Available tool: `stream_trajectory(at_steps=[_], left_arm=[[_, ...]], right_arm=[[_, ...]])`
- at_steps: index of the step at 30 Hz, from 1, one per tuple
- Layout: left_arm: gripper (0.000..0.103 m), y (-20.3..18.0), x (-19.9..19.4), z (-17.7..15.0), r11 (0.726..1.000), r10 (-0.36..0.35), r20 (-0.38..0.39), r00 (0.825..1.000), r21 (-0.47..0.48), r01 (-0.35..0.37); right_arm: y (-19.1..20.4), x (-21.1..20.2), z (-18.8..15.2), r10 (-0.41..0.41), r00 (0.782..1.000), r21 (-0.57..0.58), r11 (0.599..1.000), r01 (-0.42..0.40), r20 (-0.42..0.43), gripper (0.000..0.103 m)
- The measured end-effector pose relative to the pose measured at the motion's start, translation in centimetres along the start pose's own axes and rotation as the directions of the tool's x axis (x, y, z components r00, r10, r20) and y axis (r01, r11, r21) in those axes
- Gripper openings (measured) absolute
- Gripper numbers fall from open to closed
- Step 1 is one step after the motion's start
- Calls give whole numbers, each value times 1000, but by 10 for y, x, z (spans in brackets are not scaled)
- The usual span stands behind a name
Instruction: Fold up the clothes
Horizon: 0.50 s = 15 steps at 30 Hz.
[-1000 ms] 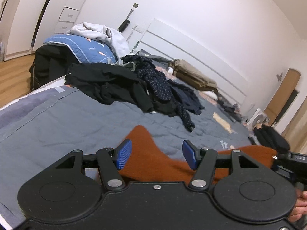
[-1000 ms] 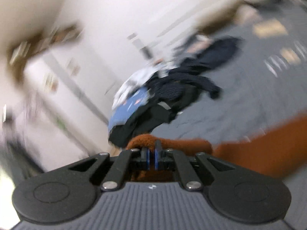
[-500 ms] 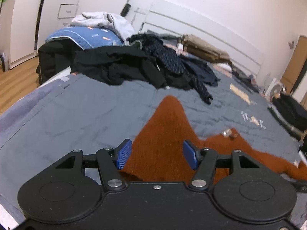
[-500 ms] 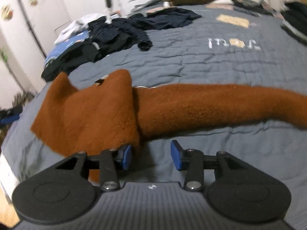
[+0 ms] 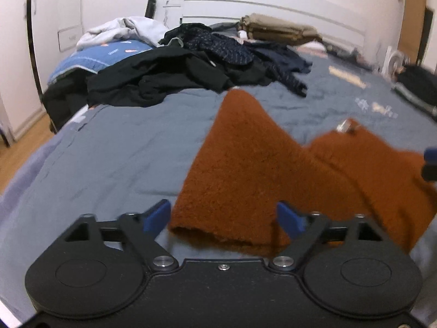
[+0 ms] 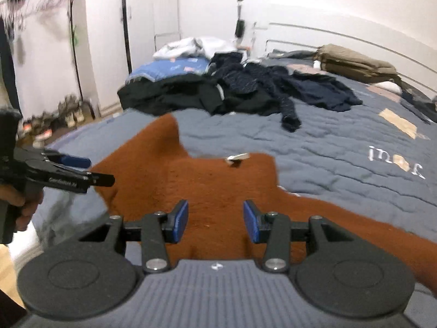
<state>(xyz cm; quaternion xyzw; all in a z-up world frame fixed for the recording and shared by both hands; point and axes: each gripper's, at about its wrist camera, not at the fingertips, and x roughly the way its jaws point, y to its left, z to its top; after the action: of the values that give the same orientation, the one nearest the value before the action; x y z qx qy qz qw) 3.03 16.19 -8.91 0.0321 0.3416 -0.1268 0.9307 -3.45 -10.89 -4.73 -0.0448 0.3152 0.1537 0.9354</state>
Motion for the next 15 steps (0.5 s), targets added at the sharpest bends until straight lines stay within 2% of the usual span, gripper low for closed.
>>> stream_trajectory(at_steps=[5, 7, 9, 10, 11, 13, 15], left_arm=[[85, 6, 10, 1, 1000, 2, -3, 1000, -8, -2], [80, 7, 14, 2, 1000, -15, -12, 1000, -1, 15], [68, 6, 18, 1, 999, -38, -30, 999, 3, 38], [54, 8, 19, 1, 999, -49, -37, 998, -5, 49], [31, 10, 19, 1, 998, -59, -43, 997, -17, 58], [17, 14, 20, 2, 996, -80, -56, 995, -41, 78], [12, 21, 17, 5, 992, -103, -53, 993, -83, 98]], right_arm=[[5, 13, -8, 31, 999, 5, 999, -31, -17, 44], [4, 11, -12, 30, 1000, 12, 999, -30, -8, 44], [1, 13, -14, 20, 1000, 4, 1000, -20, -6, 44], [0, 15, -13, 14, 1000, 2, 1000, -14, -7, 44], [-1, 17, -13, 13, 1000, 7, 1000, -13, -8, 44], [-4, 19, -12, 15, 1000, 20, 1000, -14, -10, 44], [-5, 18, -12, 26, 1000, 30, 999, -25, -6, 44]])
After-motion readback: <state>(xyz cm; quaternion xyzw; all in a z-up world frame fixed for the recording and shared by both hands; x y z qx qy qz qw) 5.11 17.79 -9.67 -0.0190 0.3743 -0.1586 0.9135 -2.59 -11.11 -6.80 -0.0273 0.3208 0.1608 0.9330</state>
